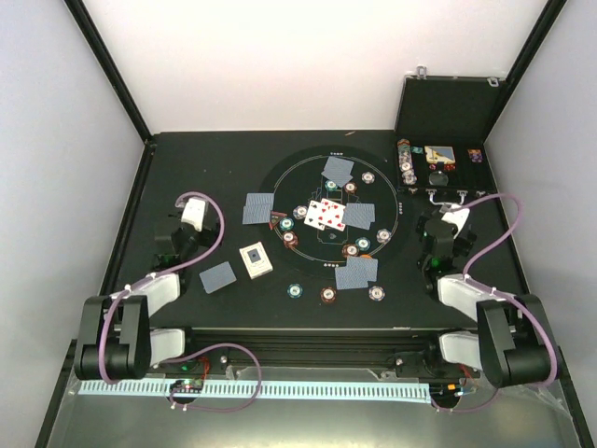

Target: Distribute texas hold em gaming equipment

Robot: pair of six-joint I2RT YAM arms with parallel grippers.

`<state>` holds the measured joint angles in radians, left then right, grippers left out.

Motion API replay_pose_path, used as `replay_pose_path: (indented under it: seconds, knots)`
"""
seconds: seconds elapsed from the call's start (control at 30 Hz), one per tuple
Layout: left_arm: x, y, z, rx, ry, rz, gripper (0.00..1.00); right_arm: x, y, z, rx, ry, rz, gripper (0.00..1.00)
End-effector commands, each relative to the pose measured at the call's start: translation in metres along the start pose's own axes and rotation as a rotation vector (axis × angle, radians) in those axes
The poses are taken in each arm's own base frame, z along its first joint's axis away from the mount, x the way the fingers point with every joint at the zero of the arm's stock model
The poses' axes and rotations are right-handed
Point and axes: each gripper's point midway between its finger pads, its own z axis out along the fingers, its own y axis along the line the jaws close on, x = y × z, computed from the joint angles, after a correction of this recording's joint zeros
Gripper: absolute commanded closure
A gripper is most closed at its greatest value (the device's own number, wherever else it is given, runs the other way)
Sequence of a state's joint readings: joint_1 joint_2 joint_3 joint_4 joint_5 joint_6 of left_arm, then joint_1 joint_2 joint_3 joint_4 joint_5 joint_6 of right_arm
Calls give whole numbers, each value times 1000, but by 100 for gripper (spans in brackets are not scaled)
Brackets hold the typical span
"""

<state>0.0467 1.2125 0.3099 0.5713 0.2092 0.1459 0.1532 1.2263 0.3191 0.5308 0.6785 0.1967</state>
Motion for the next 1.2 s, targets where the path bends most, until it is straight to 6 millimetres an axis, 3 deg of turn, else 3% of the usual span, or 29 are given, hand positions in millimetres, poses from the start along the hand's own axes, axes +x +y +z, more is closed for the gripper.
replay_pose_path:
  seconds: [0.0, 0.07, 0.13, 0.3, 0.37, 0.4, 0.43, 0.5, 0.6, 1.17]
  knots:
    - [-49, 7, -1, -31, -232, -30, 1, -49, -1, -3, -21, -218, 133, 0]
    - [-31, 7, 4, -49, -217, -35, 1, -47, 1, -1, -33, -235, 134, 0]
    - [-40, 7, -4, -67, -326, -9, 1, -46, 4, 2, -50, -246, 124, 0]
    - [-32, 5, 3, -77, -237, -20, 1, -39, 46, 0, -302, -239, -1, 0]
    - [-33, 6, 4, -96, -247, -4, 1, -39, 42, -4, -308, -299, 16, 0]
    - [-33, 8, 3, -113, -245, -9, 1, -42, 46, -1, -315, -278, 7, 0]
    - [-32, 9, 3, -127, -241, -17, 1, -33, 50, 4, -326, -218, -11, 0]
    - [-31, 11, 2, -141, -234, -26, 1, -37, 48, 4, -332, -252, 7, 0]
    - [-32, 18, 17, -163, -184, -34, 1, -36, 48, 6, -333, -234, 3, 0]
    - [-30, 17, 17, -159, -167, -43, 1, -34, 49, 7, -338, -222, -4, 0]
